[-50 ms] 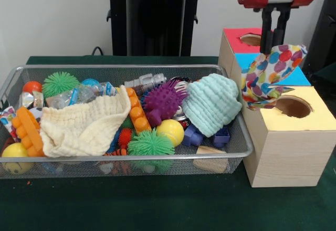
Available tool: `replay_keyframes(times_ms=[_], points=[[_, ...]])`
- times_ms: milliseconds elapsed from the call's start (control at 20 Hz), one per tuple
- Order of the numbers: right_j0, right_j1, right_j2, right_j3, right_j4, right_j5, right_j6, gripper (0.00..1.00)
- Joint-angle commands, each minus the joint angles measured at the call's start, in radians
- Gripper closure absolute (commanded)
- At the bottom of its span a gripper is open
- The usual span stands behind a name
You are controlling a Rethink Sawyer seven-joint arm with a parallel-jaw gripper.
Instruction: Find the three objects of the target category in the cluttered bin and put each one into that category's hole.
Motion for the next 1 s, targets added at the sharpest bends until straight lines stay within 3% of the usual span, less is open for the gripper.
replay_keyframes(times_ms=[50,750,1000], points=[[-0.011,0.037,0.04,0.147,0.043,-0.035,0.115,1.0],[0.028,-0.023,0.036,0.218,0.12,-0.01,0.142,1.0],[0.045,-0.014,0.021,0.226,0.115,-0.064,0.151,1.0]])
